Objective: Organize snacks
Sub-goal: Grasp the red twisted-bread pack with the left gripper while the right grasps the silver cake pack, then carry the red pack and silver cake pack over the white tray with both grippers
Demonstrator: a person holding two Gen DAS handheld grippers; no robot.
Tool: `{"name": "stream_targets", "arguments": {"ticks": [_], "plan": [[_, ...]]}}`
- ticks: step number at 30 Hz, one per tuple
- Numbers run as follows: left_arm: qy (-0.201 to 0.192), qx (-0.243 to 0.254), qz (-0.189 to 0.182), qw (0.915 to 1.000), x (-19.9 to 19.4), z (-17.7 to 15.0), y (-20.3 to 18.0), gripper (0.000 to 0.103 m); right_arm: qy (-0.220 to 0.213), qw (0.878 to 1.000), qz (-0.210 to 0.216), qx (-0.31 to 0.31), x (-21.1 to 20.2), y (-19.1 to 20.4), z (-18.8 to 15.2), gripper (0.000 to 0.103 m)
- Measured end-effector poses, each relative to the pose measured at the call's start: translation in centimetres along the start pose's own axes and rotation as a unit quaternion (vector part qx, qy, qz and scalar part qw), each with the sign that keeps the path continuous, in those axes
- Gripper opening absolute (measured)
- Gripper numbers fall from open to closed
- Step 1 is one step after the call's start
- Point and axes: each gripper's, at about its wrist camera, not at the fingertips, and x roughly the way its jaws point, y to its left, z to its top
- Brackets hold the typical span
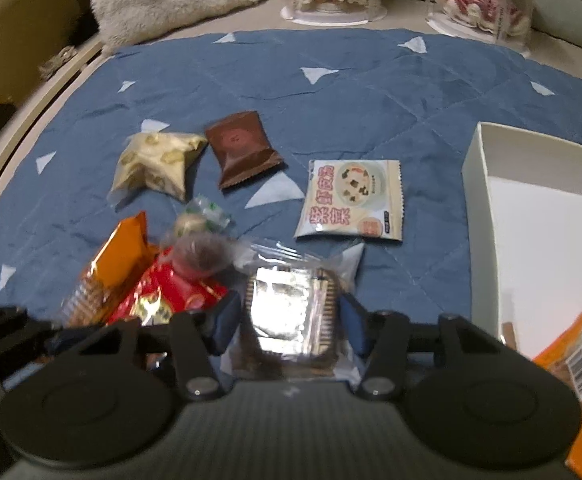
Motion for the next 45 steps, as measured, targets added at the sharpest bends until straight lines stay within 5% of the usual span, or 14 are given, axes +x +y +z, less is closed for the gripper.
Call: {"name": "stream_targets", "arguments": {"ticks": [13,24,35,45], "plan": [[-0.054,-0.067,-0.026,0.996,-4.9,0.0,1.5,0.04,-0.039,0.999,0.016,0.002,-5.3,-0.5,-0.8,0.058],[-0.117,-0.141,-0.032,0.9826,-10.0,-0.2,2.7,0.04,-0.091,0.996,0.007,0.016,-12.1,-2.9,-2.3,0.057],[-0.147,-0.128,-0.052,0.9794,-12.6,0.1,-0.4,0.04,-0.133,0.991,-0.001,0.03,-16.9,-5.8,-3.8,0.057],[-0.155,-0.118,-0.083,0.9774,-12.0,1.8,-4.9,0.04,-0.14,0.987,-0.05,0.062,-19.0,-12.8,-5.9,0.057]]}}
